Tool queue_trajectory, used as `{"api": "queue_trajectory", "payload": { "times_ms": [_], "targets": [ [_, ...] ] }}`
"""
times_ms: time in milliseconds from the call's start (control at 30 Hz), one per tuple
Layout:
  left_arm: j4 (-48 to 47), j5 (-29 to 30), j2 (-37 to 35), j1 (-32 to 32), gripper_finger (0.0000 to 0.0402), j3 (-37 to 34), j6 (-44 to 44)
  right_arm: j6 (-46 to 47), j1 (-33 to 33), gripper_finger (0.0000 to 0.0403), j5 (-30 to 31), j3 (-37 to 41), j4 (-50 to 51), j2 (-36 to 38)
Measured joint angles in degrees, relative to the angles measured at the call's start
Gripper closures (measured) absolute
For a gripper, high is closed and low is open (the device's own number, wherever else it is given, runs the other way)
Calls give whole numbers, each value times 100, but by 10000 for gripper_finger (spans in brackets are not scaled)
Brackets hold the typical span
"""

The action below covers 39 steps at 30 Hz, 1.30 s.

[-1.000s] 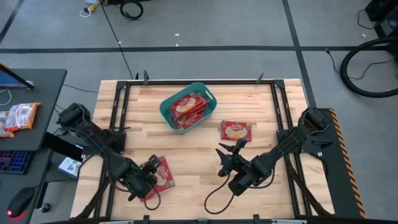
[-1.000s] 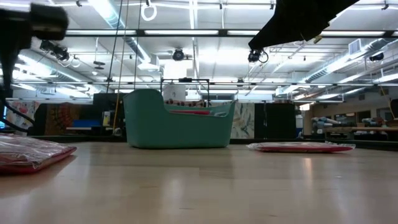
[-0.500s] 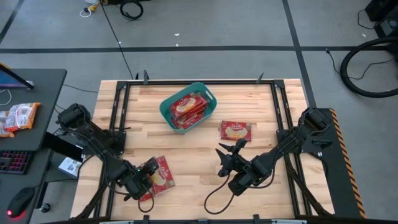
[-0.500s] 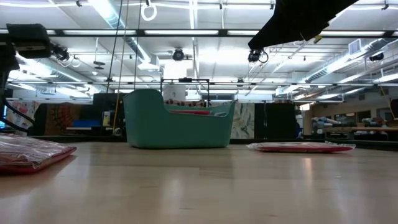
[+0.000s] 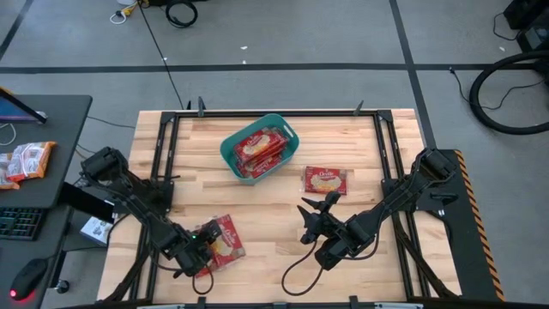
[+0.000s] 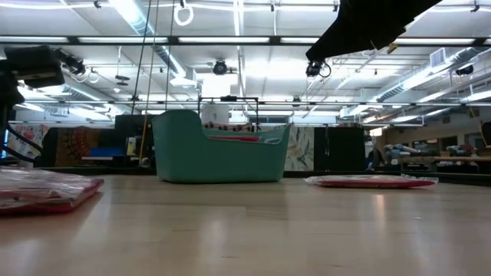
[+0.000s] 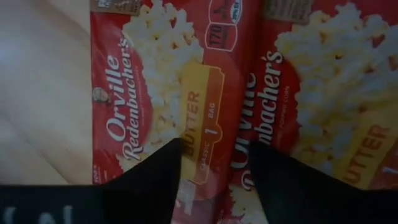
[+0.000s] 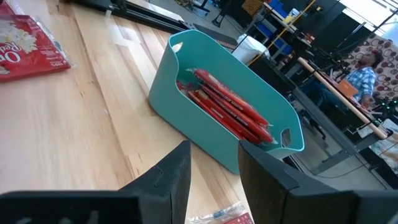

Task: Sort popcorn bags into baskets
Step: Put the red popcorn bag into the green bin

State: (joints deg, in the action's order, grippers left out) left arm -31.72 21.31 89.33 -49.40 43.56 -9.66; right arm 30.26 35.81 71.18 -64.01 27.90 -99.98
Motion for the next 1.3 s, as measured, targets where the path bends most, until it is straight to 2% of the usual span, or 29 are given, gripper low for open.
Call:
{"api": "queue_trajectory", "payload": {
  "times_ms": [133,300,367,567,833,1033,1300],
  "targets": [
    [52,-103,21,9,266,-4,219,0,0,266,-33,0,0,0],
    [178,-128,32,13,367,-6,858,0,0,266,-33,0,-4,0],
    [164,-59,36,18,390,48,1153,0,0,266,-33,0,-7,0],
    [-43,-44,-92,276,396,699,1205,-79,-7,266,-33,0,-135,0],
    [-1408,420,-202,1141,399,2388,1354,-291,-7,266,-33,0,-258,-2],
    [-1844,381,-208,2155,400,3355,1354,-345,56,266,13,0,-114,-2],
    [-1533,-293,-208,3837,400,3965,882,-314,208,266,350,0,-42,-2]
  ]
}}
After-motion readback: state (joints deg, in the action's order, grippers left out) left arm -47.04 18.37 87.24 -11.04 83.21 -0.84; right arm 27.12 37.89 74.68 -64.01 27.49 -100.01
